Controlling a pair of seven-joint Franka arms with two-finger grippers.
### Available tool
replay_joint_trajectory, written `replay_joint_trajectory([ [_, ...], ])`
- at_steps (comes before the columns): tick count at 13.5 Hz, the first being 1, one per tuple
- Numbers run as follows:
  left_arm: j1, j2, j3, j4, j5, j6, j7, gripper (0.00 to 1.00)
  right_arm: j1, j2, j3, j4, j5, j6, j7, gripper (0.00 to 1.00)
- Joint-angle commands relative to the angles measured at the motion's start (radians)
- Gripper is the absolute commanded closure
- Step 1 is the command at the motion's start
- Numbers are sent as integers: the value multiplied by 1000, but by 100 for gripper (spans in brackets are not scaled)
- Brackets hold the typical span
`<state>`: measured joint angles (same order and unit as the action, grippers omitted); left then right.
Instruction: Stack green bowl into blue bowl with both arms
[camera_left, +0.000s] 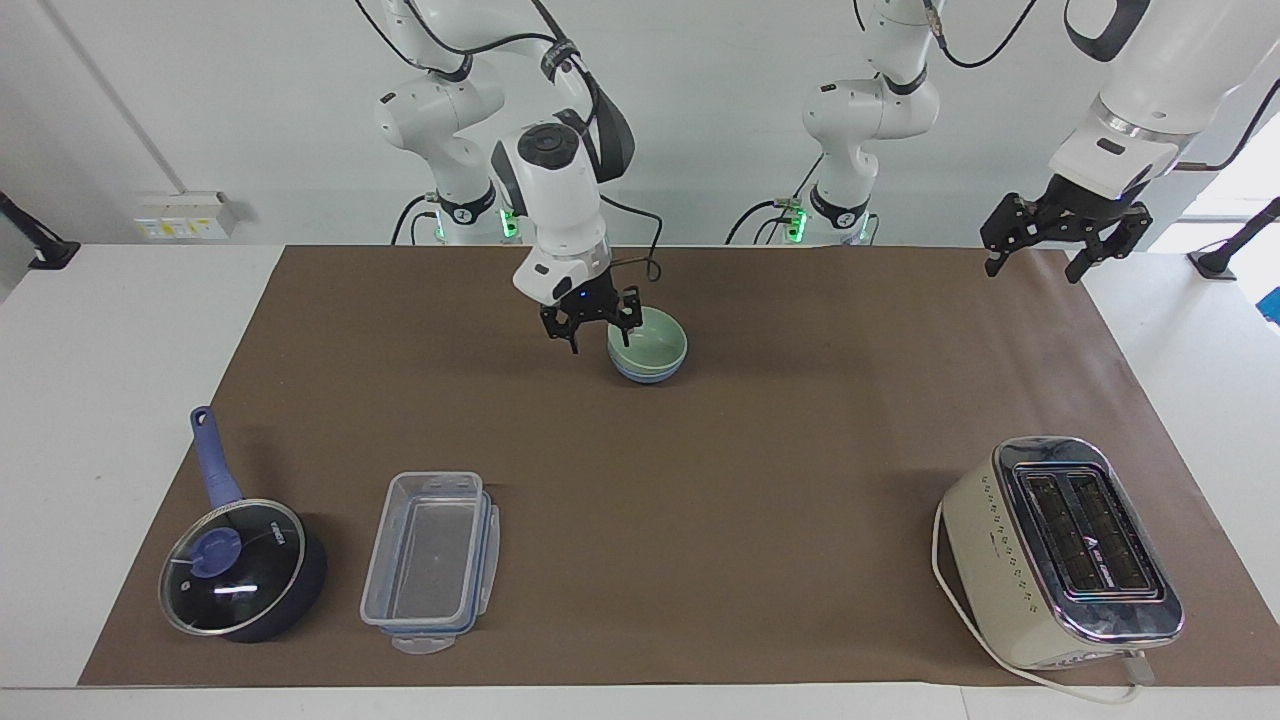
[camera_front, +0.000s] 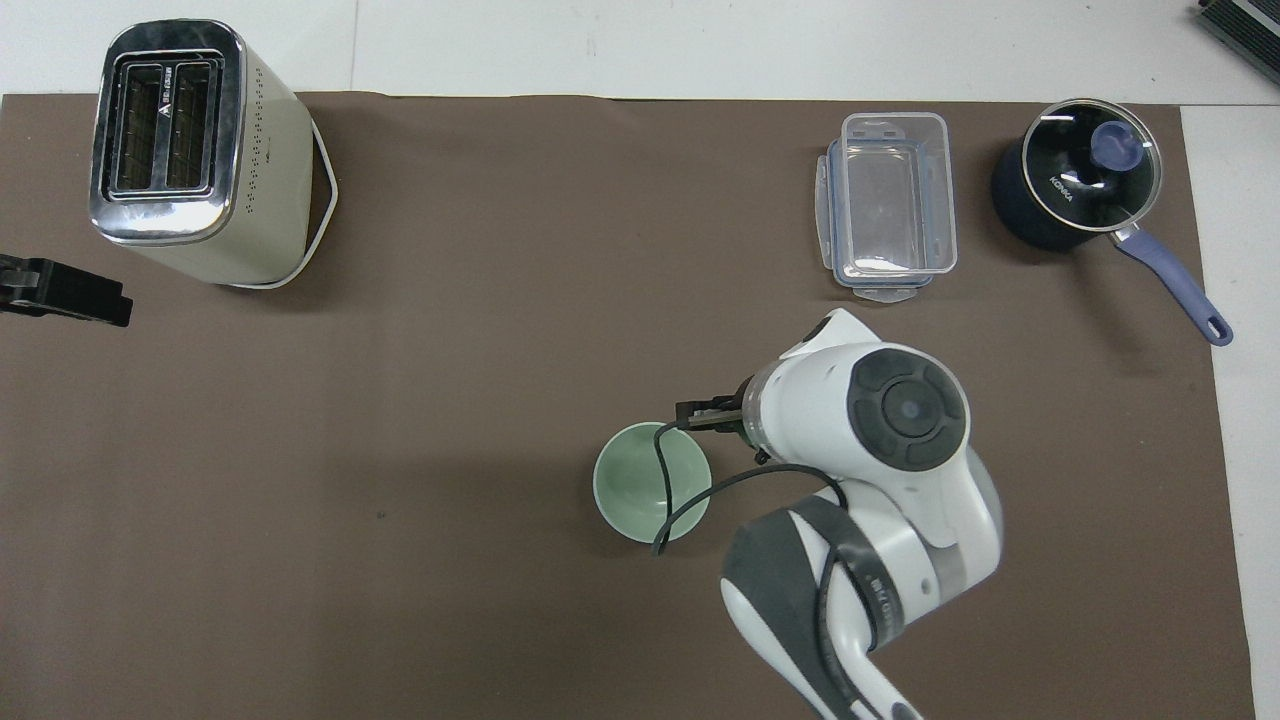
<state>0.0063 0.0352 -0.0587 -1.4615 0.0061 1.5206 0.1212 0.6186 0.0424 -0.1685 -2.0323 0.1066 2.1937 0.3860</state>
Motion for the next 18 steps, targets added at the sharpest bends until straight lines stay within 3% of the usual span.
replay_joint_trajectory([
  [1, 3, -23, 11, -23, 14, -3, -2, 0, -78, -21, 3, 93, -2, -139, -9, 0],
  [4, 1, -23, 11, -23, 14, -3, 0, 0, -172, -120, 3, 92, -2, -337, -18, 0],
  [7, 3, -23, 11, -23, 14, -3, -2, 0, -284, -159, 3, 92, -5, -446, -116, 0],
  [16, 1, -23, 11, -23, 14, -3, 0, 0, -560, -142, 3, 103, -79, -414, -452, 0],
  [18, 1, -23, 11, -23, 14, -3, -2, 0, -571, -131, 3, 186, -79, -419, -440, 0],
])
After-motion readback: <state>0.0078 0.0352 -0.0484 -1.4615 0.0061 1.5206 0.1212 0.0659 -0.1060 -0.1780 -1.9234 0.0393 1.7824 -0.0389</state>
